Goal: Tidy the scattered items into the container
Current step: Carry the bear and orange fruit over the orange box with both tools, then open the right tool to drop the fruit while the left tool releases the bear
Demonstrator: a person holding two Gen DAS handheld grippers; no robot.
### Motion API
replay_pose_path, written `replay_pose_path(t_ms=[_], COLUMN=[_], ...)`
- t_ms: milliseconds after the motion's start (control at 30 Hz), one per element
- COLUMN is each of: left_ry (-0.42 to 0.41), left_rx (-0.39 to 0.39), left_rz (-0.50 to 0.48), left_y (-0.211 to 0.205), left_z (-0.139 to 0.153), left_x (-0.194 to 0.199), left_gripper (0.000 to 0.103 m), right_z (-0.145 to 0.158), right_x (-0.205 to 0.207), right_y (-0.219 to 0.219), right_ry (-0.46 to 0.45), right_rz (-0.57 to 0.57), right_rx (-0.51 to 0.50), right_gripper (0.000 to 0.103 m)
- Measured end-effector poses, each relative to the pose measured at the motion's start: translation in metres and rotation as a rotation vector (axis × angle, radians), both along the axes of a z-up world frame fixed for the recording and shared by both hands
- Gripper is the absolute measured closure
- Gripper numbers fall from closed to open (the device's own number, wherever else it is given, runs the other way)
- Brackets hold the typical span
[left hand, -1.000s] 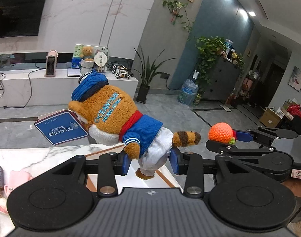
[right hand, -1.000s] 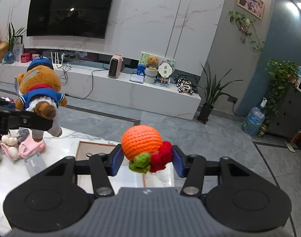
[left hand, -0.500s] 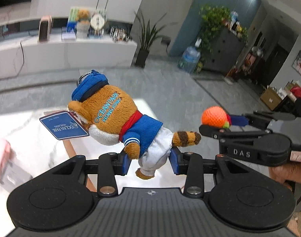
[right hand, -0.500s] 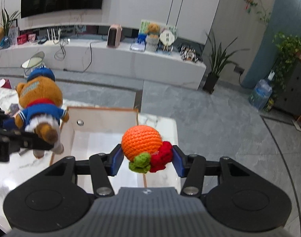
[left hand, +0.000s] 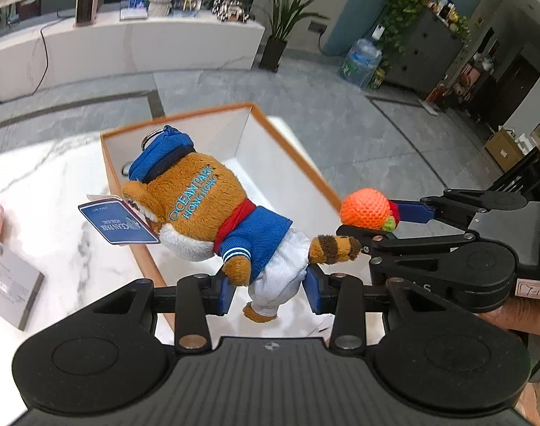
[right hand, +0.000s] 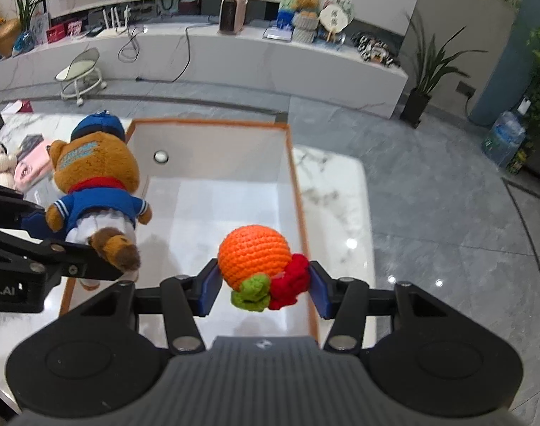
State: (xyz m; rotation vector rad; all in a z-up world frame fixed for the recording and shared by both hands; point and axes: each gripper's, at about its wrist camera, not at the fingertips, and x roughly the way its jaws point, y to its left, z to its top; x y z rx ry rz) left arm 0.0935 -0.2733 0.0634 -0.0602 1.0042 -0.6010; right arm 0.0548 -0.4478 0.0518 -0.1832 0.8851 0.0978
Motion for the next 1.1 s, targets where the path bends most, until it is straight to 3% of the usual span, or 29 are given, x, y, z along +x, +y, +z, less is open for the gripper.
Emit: replay_pose_path(t_ms=[433,933,1100], left_ry=[0.07,0.088,0.095], left_rx=[0.039,0.039,0.027], left_rz=[-0.02,-0.042,-0.04], left_y=[-0.004,-0.01,-0.011], left_z=[-0.032,-0.043,-0.043], left_x=[0.002,0.008,0.01], left_gripper=[0.058,0.056,0.052], right_z=[-0.048,-0.063,-0.063], right_x=[0.008,0.012,0.012], right_y=[0.013,0.012,0.009], right_ry=[0.108,0.16,0.154], right_rz=[0.069,0.074,0.055], right_rx=[-0.011,-0.028,-0.041], right_gripper=[0.048,0.048,0.042])
